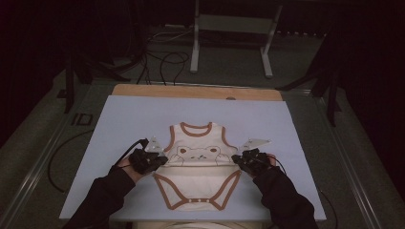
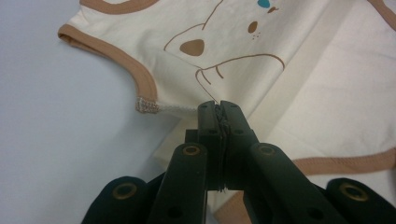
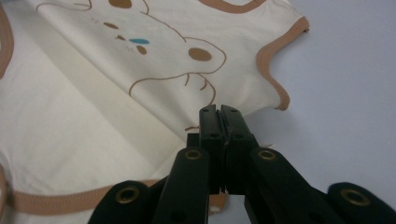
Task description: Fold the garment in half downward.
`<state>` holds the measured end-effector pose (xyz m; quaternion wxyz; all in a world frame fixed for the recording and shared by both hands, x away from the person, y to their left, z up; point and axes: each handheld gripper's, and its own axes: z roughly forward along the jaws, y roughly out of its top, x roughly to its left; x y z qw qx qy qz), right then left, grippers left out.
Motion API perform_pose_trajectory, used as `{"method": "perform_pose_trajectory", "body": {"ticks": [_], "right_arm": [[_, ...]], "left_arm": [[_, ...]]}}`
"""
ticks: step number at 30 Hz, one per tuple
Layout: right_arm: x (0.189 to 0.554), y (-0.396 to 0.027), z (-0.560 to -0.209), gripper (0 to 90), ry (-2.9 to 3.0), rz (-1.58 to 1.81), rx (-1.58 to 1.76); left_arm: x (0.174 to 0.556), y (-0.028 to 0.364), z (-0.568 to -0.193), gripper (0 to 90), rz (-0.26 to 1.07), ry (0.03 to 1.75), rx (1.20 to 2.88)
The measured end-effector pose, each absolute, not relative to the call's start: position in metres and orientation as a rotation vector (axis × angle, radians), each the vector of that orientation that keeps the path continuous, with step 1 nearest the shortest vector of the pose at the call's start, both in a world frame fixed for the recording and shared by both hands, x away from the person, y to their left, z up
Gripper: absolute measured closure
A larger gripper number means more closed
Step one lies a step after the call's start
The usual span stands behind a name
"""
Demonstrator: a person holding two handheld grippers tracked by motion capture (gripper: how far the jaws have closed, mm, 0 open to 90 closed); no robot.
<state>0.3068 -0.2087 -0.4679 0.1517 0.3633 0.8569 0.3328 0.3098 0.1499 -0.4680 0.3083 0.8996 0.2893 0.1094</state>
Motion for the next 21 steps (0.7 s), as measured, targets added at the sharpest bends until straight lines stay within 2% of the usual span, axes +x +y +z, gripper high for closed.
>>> {"method": "perform_pose_trajectory", "body": {"ticks": [21], "right_arm": [[0.27, -0.213, -0.481, 89.3, 2.512, 0.945, 1.057]], "left_arm": [[0.27, 0.152, -0.475, 89.0, 0.281, 0.741, 2.376]]}}
